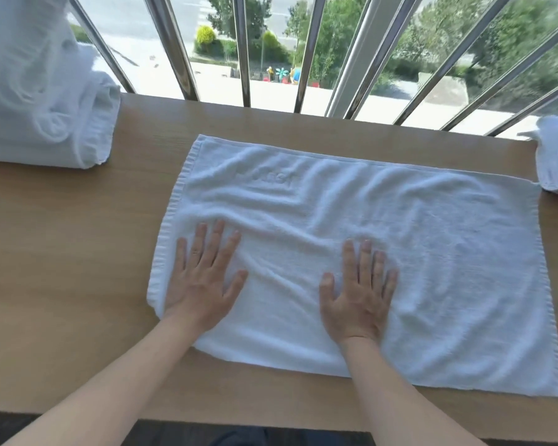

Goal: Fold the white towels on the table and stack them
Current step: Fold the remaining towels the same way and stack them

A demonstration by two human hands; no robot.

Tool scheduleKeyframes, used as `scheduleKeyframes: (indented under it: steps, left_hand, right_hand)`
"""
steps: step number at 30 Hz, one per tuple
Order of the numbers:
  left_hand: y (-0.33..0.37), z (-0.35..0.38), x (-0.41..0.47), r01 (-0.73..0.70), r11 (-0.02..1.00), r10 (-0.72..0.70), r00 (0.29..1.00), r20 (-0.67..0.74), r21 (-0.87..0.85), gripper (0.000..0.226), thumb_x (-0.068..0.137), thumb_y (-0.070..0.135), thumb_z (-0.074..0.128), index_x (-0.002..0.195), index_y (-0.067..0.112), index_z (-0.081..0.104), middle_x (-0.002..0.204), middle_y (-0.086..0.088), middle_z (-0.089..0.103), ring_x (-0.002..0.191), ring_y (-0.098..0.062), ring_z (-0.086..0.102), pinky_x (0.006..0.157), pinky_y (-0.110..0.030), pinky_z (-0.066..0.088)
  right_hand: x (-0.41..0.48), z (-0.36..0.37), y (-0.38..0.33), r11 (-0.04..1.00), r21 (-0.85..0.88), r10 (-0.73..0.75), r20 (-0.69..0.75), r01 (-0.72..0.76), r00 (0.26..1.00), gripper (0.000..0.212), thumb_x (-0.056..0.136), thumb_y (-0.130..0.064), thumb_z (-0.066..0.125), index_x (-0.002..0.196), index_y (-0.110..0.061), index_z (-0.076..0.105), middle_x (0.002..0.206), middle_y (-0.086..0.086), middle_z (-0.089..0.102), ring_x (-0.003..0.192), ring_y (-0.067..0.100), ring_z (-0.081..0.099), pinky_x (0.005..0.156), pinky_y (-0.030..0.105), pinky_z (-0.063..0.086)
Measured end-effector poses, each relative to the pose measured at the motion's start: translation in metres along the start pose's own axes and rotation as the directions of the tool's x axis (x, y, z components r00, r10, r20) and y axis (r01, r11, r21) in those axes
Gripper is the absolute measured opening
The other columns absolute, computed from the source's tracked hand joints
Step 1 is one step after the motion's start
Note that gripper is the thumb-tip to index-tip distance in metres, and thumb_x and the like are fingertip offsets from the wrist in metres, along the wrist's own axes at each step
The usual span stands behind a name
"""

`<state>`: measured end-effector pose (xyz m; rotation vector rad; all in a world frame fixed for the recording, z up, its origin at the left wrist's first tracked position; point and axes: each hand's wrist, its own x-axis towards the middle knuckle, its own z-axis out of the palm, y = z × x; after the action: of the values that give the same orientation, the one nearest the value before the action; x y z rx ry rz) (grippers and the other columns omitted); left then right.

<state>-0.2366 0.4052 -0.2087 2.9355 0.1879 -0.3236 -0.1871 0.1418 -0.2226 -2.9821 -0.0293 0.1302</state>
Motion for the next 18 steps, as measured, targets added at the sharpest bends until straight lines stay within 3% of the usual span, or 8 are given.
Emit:
scheduleKeyframes:
  steps: [3, 8, 10, 12, 15, 18]
  left_hand:
    - [0.005, -0.006, 0.024, -0.095, 0.994, 0.096, 0.995, 0.003, -0.057, 0.069, 0.100, 0.061, 0.018, 0.159, 0.034, -0.003, 0.166, 0.004, -0.019, 0.152, -0.020, -0.020, 0.123, -0.050, -0.004]
    - [0.044, -0.022, 0.078, -0.276, 0.958, 0.256, 0.948, -0.190, -0.082, 0.067, 0.099, 0.054, 0.039, 0.152, 0.013, 0.039, 0.168, -0.009, 0.009, 0.154, -0.036, -0.001, 0.122, -0.058, 0.010]
    - [0.063, -0.026, 0.099, -0.350, 0.933, 0.325, 0.916, -0.235, -0.077, 0.063, 0.100, 0.050, 0.043, 0.150, 0.012, 0.041, 0.166, -0.012, 0.014, 0.154, -0.036, 0.004, 0.123, -0.056, 0.010]
    - [0.074, -0.025, 0.112, -0.422, 0.906, 0.415, 0.895, -0.161, -0.011, 0.059, 0.100, 0.049, 0.041, 0.151, 0.019, 0.042, 0.166, -0.010, 0.018, 0.154, -0.032, 0.007, 0.123, -0.054, 0.010]
    - [0.056, -0.020, 0.119, -0.344, 0.935, 0.348, 0.937, -0.032, 0.079, 0.065, 0.097, 0.060, 0.031, 0.156, 0.033, 0.032, 0.167, -0.001, 0.013, 0.154, -0.030, 0.005, 0.124, -0.052, 0.003]
    - [0.016, -0.019, 0.113, -0.148, 0.987, 0.153, 0.986, -0.072, 0.066, 0.071, 0.095, 0.070, 0.024, 0.158, 0.037, 0.023, 0.168, 0.003, 0.012, 0.154, -0.033, 0.004, 0.122, -0.056, 0.002]
  right_hand:
    - [0.001, 0.002, 0.001, 1.000, -0.022, 0.002, 0.001, -0.002, 1.000, 0.072, 0.094, -0.052, 0.033, 0.159, -0.031, 0.014, 0.168, 0.000, 0.007, 0.154, 0.025, 0.004, 0.123, 0.054, 0.004]
    - [0.001, 0.004, 0.000, 1.000, -0.021, -0.008, -0.040, 0.007, 0.999, 0.076, 0.088, -0.050, 0.039, 0.159, -0.028, 0.020, 0.167, 0.004, 0.014, 0.154, 0.027, 0.008, 0.122, 0.056, 0.007]
    - [0.002, 0.004, -0.001, 1.000, -0.021, -0.012, -0.058, 0.010, 0.998, 0.077, 0.087, -0.049, 0.040, 0.158, -0.027, 0.022, 0.166, 0.005, 0.016, 0.154, 0.028, 0.010, 0.122, 0.057, 0.008]
    - [0.002, 0.003, -0.001, 1.000, -0.023, -0.011, -0.078, 0.009, 0.997, 0.077, 0.086, -0.048, 0.042, 0.157, -0.025, 0.027, 0.166, 0.006, 0.020, 0.153, 0.029, 0.014, 0.121, 0.058, 0.011]
    - [0.002, 0.002, -0.002, 1.000, -0.021, -0.023, -0.102, 0.021, 0.995, 0.076, 0.085, -0.048, 0.041, 0.156, -0.022, 0.031, 0.165, 0.006, 0.022, 0.152, 0.030, 0.017, 0.121, 0.059, 0.013]
    - [0.003, 0.000, -0.003, 1.000, -0.017, -0.028, -0.134, 0.026, 0.991, 0.074, 0.084, -0.047, 0.043, 0.153, -0.020, 0.038, 0.163, 0.008, 0.027, 0.150, 0.033, 0.025, 0.119, 0.060, 0.017]
